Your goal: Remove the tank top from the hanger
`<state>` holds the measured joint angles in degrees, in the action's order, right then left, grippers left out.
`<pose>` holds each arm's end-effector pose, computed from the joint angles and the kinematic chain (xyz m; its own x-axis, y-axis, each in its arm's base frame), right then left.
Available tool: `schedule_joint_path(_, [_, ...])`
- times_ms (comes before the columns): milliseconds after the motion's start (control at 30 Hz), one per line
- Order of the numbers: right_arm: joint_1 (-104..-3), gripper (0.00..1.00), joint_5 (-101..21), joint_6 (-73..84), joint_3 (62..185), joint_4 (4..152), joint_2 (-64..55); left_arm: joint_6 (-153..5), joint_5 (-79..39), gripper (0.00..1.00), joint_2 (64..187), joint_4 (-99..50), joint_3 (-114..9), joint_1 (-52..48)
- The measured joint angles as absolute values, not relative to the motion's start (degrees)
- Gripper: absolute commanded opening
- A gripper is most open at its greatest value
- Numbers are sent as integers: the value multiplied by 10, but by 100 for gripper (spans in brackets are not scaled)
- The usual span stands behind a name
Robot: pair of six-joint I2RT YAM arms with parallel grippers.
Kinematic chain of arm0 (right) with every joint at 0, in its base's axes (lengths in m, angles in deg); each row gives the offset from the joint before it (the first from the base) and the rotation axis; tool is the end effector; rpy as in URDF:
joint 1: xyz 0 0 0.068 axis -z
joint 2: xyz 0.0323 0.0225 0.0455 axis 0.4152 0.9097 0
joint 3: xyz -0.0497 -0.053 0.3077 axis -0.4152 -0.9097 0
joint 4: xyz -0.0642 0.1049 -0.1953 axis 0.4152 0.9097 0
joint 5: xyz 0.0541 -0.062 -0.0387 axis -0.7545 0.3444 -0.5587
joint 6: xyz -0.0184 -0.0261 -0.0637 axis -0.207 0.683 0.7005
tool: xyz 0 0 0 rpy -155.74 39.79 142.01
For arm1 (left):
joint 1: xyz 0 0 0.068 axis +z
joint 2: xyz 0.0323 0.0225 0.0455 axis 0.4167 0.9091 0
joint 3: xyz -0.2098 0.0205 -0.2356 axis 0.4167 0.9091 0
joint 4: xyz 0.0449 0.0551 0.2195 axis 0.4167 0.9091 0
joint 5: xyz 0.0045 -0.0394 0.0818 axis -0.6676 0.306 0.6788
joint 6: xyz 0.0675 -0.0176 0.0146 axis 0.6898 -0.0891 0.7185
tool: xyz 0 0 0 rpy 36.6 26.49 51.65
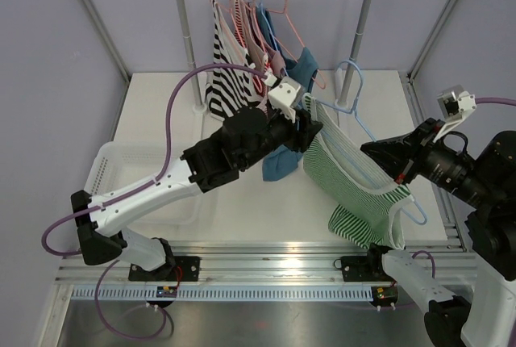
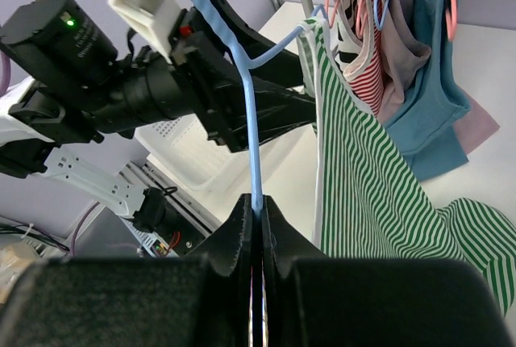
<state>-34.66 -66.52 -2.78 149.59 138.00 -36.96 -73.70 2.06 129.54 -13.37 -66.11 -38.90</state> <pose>0.0109 0.0353 0.5352 -0.3034 0.1634 -0.9388 -0.6366 0.6983 0.3273 0.1465 -0.2624 0.4929 -0.1667 -0.0807 -0.9827 0.7429 0.6450 -0.1790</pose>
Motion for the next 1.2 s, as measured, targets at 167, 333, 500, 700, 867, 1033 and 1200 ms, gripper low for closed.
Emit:
schedule_joint_path(167, [-347,0,-665,-27,1496,1384,-371,-739,32,15,1316,-135,-665,-392])
schedule_joint_path(333, [-347,0,-660,-16,1483,1383,-379,-734,65,2,1315,-132,-666,-392])
schedule_joint_path(500, [-347,0,-664,-5,1430,1371,-393,-740,122,0,1293,-114,-648,-391])
schedule_joint_path(700, [-347,0,-687,6,1377,1357,-396,-776,171,0,1240,-77,-613,-347])
schedule_joint_path(867, [-347,0,-730,18,1345,1330,-409,-840,184,0,1212,-26,-603,-282])
schedule_joint_path(1033, [-347,0,-771,22,1298,1276,-440,-910,165,0,1210,28,-603,-237])
schedule_joint_path(1200, [-347,0,-791,5,1219,1187,-478,-959,113,0,1204,67,-602,-208])
